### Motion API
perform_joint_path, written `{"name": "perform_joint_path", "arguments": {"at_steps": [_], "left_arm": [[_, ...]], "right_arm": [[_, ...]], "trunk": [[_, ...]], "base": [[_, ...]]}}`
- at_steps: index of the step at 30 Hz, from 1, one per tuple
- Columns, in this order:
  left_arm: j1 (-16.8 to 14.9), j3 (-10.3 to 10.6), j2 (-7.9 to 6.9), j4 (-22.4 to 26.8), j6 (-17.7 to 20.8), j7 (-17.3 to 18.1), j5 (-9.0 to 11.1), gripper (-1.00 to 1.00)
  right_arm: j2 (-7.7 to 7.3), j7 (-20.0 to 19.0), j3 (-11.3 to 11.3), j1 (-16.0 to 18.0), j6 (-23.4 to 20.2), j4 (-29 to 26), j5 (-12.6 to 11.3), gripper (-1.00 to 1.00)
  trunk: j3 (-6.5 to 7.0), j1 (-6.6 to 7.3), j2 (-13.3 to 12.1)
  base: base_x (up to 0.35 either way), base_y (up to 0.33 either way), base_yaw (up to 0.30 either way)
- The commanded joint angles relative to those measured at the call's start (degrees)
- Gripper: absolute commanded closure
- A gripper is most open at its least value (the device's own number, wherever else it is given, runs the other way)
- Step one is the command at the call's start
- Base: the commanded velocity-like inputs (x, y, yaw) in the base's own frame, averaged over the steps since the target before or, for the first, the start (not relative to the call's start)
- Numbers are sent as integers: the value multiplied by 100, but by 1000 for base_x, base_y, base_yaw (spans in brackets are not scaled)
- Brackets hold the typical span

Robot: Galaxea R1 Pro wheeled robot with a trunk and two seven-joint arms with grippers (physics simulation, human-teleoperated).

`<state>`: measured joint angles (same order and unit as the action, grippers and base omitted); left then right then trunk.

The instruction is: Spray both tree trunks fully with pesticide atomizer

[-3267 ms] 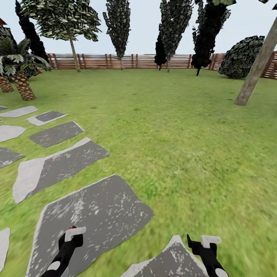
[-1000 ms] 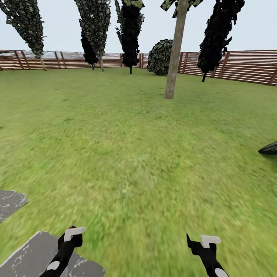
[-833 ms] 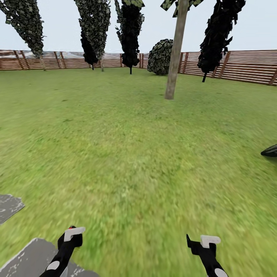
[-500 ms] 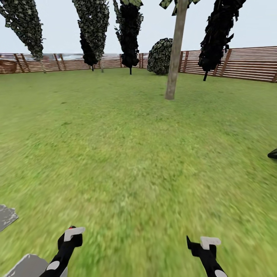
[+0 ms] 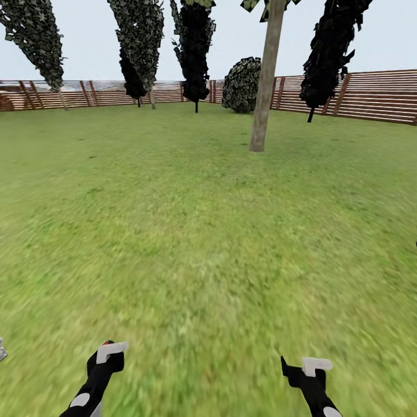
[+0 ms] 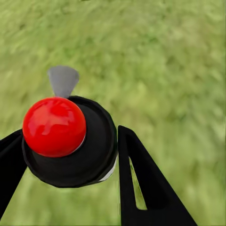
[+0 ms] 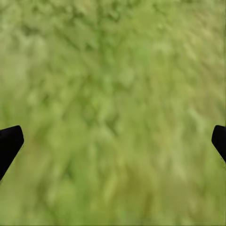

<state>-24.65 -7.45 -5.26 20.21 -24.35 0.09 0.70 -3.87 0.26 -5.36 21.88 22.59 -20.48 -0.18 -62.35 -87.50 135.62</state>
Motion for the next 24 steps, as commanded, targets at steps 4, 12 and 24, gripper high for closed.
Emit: {"name": "perform_joint_path", "arguments": {"at_steps": [4,12,24], "left_arm": [[1,5,2,1,0,0,0,100],[2,7,7,2,0,0,0,100],[1,7,8,1,0,0,0,100]], "right_arm": [[0,0,0,0,0,0,0,-100],[0,0,0,0,0,0,0,-100],[0,0,0,0,0,0,0,-100]], "trunk": [[0,0,0],[0,0,0],[0,0,0]], "base": [[338,0,0],[338,0,0],[338,0,0]]}}
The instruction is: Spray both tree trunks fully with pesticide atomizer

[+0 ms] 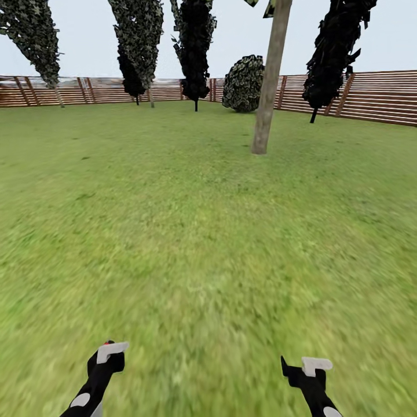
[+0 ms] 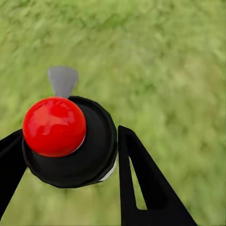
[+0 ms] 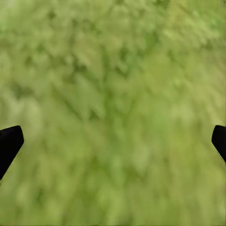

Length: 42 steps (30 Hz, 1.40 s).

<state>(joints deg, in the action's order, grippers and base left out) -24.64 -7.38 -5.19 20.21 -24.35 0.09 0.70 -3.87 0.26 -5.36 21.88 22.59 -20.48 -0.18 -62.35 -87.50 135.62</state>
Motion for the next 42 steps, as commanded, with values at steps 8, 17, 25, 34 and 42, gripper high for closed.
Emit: {"name": "perform_joint_path", "arguments": {"at_steps": [8,17,25,34,42], "left_arm": [[-3,0,0,2,0,0,0,100],[-2,0,0,2,0,0,0,100],[-2,0,0,6,0,0,0,100],[-2,0,0,4,0,0,0,100],[-1,0,0,2,0,0,0,100]], "right_arm": [[0,0,0,0,0,0,0,-100],[0,-4,0,0,0,0,0,-100],[0,-9,0,0,0,0,0,-100],[0,-9,0,0,0,0,0,-100],[0,-9,0,0,0,0,0,-100]], "trunk": [[0,0,0],[0,0,0],[0,0,0],[11,0,0],[37,0,0]], "base": [[338,0,0],[338,0,-19],[338,0,-237],[338,0,-269],[338,0,-266]]}}
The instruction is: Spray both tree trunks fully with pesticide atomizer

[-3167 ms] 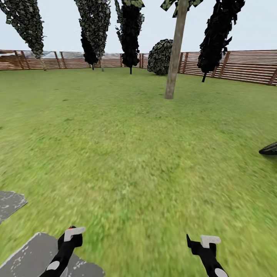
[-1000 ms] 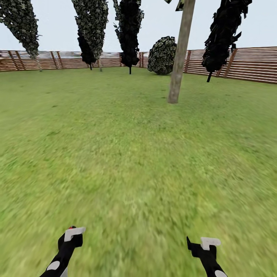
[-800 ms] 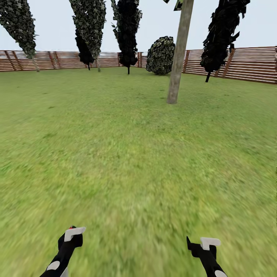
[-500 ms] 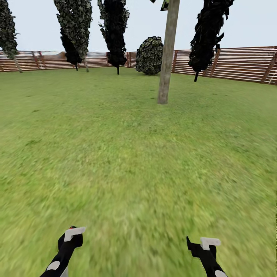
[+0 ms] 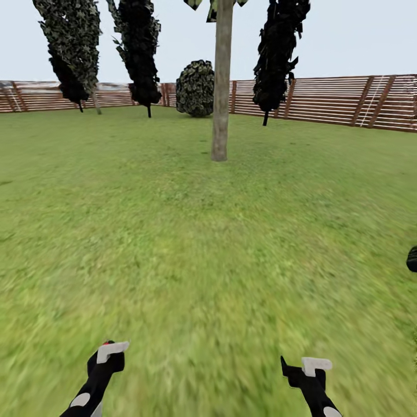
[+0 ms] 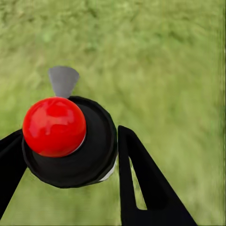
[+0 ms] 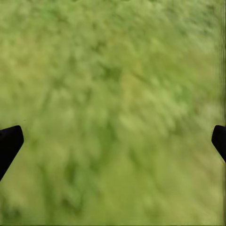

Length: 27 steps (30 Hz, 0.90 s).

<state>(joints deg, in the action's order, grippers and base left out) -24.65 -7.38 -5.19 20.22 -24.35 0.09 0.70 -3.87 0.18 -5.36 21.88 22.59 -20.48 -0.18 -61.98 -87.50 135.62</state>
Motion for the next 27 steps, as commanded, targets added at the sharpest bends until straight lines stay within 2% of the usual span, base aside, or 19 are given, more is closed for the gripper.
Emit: {"name": "perform_joint_path", "arguments": {"at_steps": [1,10,27], "left_arm": [[-2,0,0,2,0,0,0,100],[-2,0,0,3,-1,0,0,100],[-3,-6,0,8,0,0,0,100]], "right_arm": [[0,0,0,0,0,0,0,-100],[0,0,0,0,0,0,0,-100],[0,0,0,0,0,0,0,-100]], "trunk": [[5,0,0],[49,0,0],[93,0,0]], "base": [[338,0,-249],[338,0,-197],[338,57,-9]]}}
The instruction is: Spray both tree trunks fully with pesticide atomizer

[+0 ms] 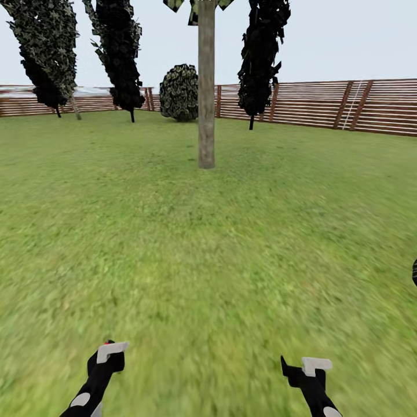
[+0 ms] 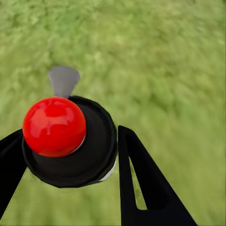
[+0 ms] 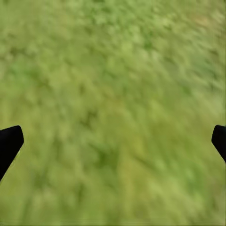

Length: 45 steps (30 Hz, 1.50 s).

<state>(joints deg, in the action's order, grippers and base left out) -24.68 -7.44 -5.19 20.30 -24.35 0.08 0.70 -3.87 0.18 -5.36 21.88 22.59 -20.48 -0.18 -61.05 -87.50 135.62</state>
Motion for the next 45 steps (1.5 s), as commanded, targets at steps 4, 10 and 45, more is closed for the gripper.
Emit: {"name": "perform_joint_path", "arguments": {"at_steps": [4,10,45], "left_arm": [[2,1,0,1,0,0,0,100],[-1,3,0,1,0,0,0,100],[1,4,-1,1,0,0,0,100]], "right_arm": [[0,2,0,0,0,0,0,-100],[0,3,0,0,0,0,0,-100],[0,3,0,0,0,0,0,-100]], "trunk": [[25,0,0],[30,0,0],[31,0,0]], "base": [[338,74,36],[338,74,11],[338,27,0]]}}
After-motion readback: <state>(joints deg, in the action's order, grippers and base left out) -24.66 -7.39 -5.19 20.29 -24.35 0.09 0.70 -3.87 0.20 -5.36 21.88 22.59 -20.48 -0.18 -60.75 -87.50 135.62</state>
